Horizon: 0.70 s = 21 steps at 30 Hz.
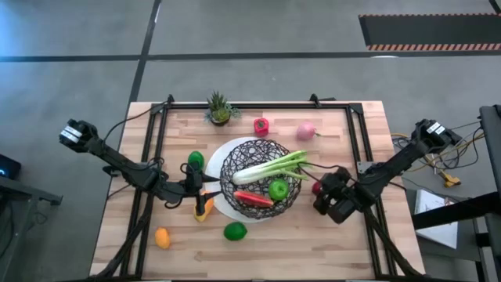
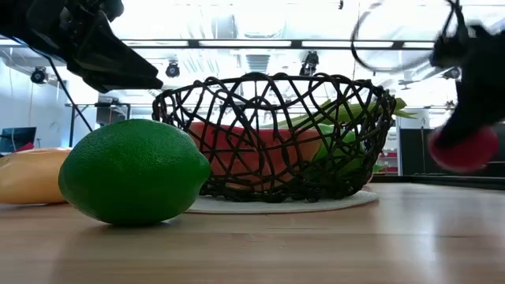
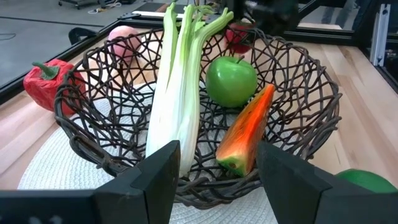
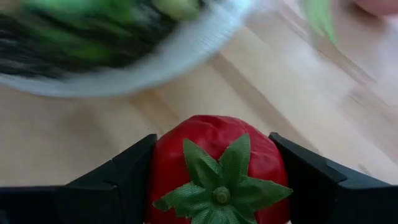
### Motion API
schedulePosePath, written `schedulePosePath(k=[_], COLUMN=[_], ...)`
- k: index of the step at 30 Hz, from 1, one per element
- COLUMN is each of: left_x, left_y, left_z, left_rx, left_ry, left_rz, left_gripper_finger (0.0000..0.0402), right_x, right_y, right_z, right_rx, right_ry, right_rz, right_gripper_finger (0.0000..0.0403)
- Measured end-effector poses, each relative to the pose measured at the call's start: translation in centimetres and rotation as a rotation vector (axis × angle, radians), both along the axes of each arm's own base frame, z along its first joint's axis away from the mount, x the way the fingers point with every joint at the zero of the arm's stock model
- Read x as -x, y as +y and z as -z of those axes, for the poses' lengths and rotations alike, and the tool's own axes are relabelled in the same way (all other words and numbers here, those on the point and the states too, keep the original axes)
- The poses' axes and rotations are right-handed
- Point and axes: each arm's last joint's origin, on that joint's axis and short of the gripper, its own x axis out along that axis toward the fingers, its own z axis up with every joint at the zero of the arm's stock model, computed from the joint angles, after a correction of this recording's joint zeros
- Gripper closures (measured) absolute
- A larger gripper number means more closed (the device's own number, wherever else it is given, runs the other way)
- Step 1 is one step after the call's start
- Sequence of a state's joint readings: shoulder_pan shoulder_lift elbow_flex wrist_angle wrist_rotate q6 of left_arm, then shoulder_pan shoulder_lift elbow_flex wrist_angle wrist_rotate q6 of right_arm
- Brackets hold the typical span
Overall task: Build produce basket
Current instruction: Put the red tomato into the wire basket
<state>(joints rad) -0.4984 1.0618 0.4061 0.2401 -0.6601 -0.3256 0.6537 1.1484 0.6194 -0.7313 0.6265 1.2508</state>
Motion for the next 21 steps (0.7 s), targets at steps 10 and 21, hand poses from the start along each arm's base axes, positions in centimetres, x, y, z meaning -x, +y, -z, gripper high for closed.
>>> schedulePosePath(k=[10,21], left_x=[0.1,0.4], left_y=[0.1,0.2], left_z=[0.3,0.9], left_rx=[-0.013,0.009], left_ry=[0.022,0.03], left_rz=[0.0,-0.013], left_gripper_finger=[0.0206,0.0206], right_x=[-5.3,-19.1], right_y=[3.7,2.4], right_z=[-8.8,-10.3], right_rx=[-0.127,0.081], right_ry=[-0.092,0.075], right_rz=[-0.18,-0.494], right_gripper_finger=[0.0142,0.0143])
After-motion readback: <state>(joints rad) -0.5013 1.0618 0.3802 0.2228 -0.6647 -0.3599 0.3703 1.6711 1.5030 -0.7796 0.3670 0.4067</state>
